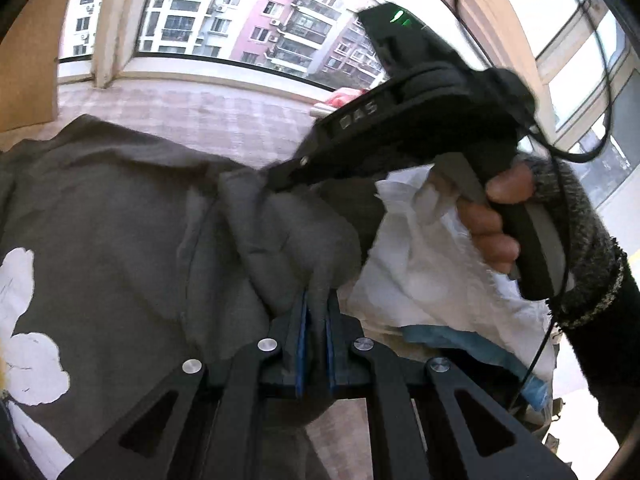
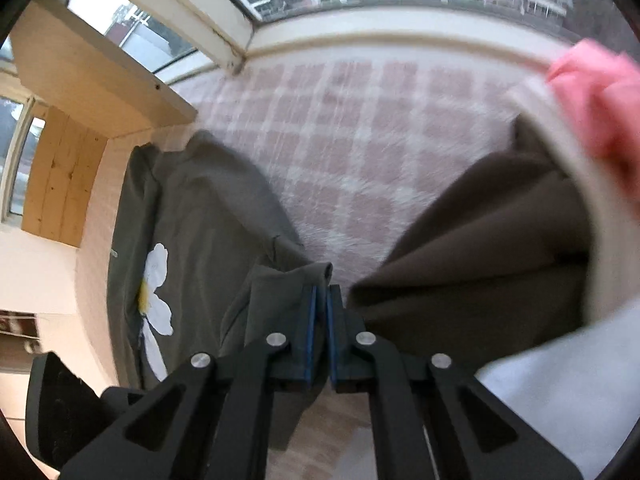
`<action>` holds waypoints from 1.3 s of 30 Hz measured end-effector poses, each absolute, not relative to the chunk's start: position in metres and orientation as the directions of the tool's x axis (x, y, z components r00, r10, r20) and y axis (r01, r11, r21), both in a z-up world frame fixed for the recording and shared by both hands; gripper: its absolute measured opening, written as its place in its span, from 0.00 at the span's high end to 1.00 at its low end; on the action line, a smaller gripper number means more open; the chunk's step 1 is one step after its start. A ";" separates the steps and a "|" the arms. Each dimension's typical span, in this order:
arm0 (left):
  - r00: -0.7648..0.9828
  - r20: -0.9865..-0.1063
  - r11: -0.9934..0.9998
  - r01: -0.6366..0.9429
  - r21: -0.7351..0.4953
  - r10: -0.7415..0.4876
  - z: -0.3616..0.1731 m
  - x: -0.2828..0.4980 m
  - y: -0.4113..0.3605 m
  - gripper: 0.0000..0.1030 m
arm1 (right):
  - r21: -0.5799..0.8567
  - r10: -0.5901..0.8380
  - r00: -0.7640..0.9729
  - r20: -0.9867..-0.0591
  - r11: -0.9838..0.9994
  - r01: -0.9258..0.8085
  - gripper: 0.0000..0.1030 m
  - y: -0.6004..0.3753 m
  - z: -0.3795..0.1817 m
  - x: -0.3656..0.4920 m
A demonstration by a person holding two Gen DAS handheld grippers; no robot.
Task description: Fold clothes
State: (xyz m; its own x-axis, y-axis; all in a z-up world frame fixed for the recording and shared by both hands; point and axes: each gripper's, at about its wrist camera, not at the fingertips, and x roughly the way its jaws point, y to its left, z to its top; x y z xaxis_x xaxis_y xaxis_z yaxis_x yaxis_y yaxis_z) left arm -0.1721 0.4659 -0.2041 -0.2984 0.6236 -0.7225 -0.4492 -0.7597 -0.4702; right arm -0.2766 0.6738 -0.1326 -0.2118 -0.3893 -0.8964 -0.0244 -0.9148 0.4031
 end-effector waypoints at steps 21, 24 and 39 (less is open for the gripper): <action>-0.400 -0.772 -0.849 -0.034 -0.527 0.495 -0.242 -0.179 0.335 0.76 | 0.334 -0.342 -0.257 -0.904 -0.940 0.074 0.65 0.611 -0.105 -0.301; -0.449 -0.776 -0.887 -0.090 -0.454 0.443 -0.226 -0.171 0.337 0.70 | 0.353 -0.356 -0.235 -0.904 -0.934 0.057 0.65 0.623 -0.117 -0.292; -0.428 -0.790 -0.891 -0.093 -0.444 0.438 -0.240 -0.193 0.363 0.93 | 0.366 -0.368 -0.219 -0.904 -0.929 0.053 0.96 0.635 -0.157 -0.307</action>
